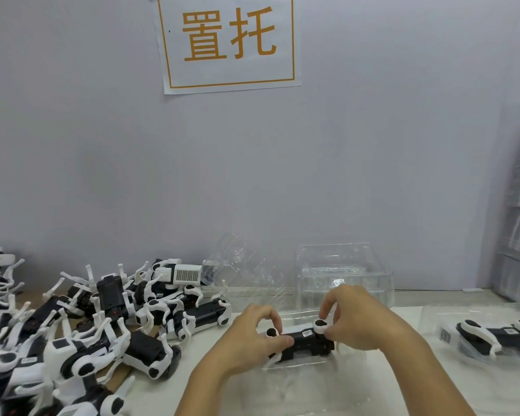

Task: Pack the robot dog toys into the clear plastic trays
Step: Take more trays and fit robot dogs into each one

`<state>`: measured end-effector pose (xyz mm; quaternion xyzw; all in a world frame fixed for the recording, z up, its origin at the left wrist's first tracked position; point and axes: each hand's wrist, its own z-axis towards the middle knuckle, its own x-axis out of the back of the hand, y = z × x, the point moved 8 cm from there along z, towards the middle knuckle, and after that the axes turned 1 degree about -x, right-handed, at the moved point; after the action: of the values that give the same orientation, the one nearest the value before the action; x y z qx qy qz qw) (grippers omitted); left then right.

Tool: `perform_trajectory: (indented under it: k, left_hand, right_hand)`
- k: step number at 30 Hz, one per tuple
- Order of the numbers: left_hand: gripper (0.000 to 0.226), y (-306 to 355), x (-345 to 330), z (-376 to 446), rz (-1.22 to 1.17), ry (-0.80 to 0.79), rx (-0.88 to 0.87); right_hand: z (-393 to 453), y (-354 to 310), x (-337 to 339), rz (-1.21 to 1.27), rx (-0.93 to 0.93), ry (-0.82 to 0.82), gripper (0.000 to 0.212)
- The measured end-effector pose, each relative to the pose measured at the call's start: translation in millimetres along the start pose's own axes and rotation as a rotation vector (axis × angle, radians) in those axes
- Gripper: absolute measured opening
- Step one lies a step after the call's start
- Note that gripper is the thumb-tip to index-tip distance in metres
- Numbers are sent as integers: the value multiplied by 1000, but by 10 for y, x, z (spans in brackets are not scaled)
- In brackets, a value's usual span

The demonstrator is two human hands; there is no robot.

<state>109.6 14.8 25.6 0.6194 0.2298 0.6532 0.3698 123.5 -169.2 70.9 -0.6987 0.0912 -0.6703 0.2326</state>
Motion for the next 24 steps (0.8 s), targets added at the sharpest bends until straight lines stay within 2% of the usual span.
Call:
perform_trajectory:
  k: [6,12,19,24]
  left_hand:
    - [22,14,13,-8,23,-15,-28]
    - [21,-18,0,11,15,2,-2]
    - [21,-19,-3,9,-6,3,17]
    - [22,-22,-6,12,-1,10,21]
  right_hand:
    - [15,43,22,45,0,72,19]
    - [31,88,-19,51,-34,54,16]
    - [70,17,-35,83,30,139,2]
    - [112,23,-91,111,3,135,8]
